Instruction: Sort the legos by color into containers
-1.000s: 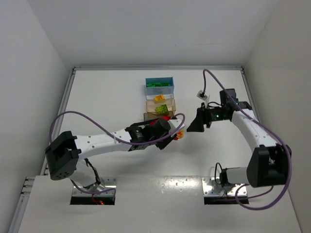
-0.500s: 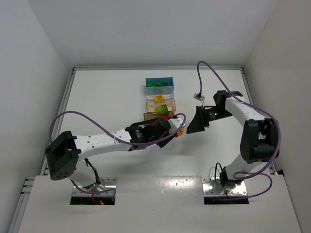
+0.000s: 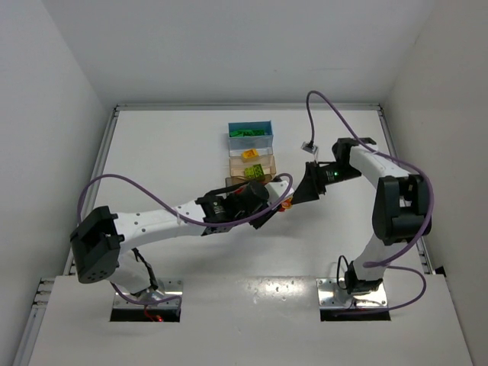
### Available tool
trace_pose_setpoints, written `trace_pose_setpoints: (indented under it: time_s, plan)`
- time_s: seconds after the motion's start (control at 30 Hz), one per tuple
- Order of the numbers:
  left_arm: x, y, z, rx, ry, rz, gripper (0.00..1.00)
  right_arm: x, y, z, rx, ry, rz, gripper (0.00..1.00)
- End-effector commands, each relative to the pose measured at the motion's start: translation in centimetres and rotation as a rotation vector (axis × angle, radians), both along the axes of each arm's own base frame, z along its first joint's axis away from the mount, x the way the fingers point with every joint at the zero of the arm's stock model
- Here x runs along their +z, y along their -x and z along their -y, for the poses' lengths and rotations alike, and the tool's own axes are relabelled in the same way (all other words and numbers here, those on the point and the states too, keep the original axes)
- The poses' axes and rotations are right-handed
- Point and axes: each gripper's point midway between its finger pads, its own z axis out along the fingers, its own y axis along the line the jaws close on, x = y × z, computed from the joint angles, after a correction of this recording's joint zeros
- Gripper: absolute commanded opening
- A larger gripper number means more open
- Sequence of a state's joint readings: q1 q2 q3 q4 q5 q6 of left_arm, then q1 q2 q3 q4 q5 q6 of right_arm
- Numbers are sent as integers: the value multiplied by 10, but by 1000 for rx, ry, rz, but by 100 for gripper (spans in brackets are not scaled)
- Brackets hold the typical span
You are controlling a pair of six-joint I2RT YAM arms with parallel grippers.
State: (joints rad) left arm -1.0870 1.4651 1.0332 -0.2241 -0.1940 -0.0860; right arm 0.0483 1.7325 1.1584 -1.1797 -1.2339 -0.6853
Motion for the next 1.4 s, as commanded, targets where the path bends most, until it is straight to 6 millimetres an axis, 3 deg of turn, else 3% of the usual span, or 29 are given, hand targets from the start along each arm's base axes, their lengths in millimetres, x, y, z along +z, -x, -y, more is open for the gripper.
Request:
trace_pose_setpoints:
  time_s: [0.0, 0.17, 0.2, 0.23, 0.37, 0.47, 0.5, 0.6, 0.9, 1.03, 1.2, 1.27, 1.37]
  plan:
    - [47, 0, 20, -32, 122, 65, 12, 13, -16, -5, 11, -52, 104, 75]
    - [48, -1, 22, -32, 124, 66, 12, 20, -23, -13, 29, -73, 127, 72]
    - [46, -3, 26, -32, 122, 65, 12, 22, -23, -16, 40, -74, 135, 63]
    - [46, -3, 26, -32, 122, 65, 12, 24, -23, -19, 54, -76, 144, 63]
    - [48, -9, 24, -9, 117, 92, 12, 25, -15, -25, 79, -77, 132, 45]
    - [44, -9, 24, -15, 103, 94, 12, 27, -10, -26, 95, -79, 138, 25]
    - [44, -9, 24, -15, 103, 94, 12, 27, -10, -26, 95, -79, 138, 13]
    - [41, -8, 19, -7, 95, 96, 12, 32, -13, -23, 90, -81, 157, 4]
    - [22, 1, -10, 25, 67, 59, 10, 50, -42, 0, 29, -37, 265, 2]
    - [26, -4, -21, 91, 145, -36, 10, 54, -48, 3, 21, -26, 290, 2]
    - [50, -33, -31, 202, 293, -139, 10, 68, -52, 15, -14, 55, 400, 2]
    - [58, -46, -35, 257, 354, -195, 10, 69, -66, 21, -89, 126, 442, 2]
    - [66, -64, -39, 318, 427, -274, 10, 88, -90, 31, -277, 216, 545, 2]
